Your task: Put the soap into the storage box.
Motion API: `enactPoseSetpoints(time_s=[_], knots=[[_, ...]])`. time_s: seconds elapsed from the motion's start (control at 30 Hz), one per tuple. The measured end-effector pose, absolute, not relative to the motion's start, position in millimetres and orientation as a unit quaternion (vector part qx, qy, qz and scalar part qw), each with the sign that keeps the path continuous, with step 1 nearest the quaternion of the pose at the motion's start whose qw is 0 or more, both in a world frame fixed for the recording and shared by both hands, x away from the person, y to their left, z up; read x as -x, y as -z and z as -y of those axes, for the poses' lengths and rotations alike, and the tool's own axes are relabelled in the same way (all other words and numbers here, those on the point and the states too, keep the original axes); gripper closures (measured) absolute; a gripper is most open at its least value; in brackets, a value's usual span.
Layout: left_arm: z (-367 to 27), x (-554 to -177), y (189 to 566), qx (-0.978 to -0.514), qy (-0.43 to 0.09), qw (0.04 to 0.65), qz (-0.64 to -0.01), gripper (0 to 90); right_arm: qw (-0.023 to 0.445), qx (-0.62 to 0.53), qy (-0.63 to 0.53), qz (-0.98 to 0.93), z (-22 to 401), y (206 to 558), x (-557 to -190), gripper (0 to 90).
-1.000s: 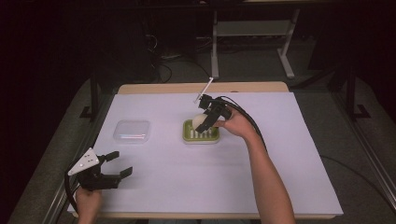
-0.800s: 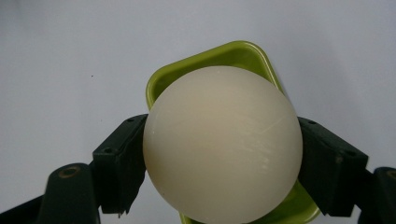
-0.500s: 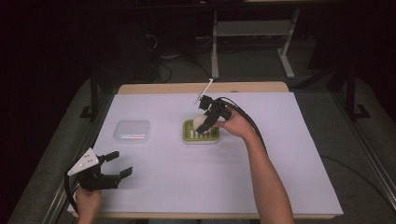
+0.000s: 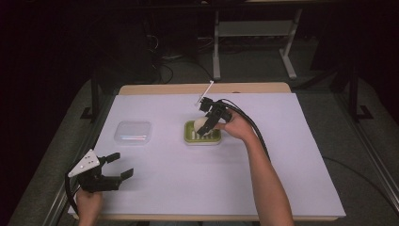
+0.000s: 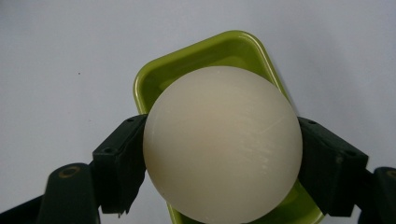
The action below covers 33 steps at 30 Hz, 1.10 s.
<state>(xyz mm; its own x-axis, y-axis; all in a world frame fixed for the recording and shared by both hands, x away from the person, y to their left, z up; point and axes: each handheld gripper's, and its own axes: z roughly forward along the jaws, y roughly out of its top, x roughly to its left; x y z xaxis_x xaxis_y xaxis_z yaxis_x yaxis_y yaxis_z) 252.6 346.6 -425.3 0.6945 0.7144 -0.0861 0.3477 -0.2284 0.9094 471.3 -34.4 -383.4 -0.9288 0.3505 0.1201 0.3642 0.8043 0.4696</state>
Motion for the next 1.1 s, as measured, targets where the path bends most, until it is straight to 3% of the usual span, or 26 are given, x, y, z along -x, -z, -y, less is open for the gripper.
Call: enactPoseSetpoints(time_s=[1.1], knots=[[-346.6,-252.6,424.9,-0.762,-0.177,0.516,-0.348,13.2,0.018,0.186,0.227,0.956,26.4,396.7,-471.8,22.5]])
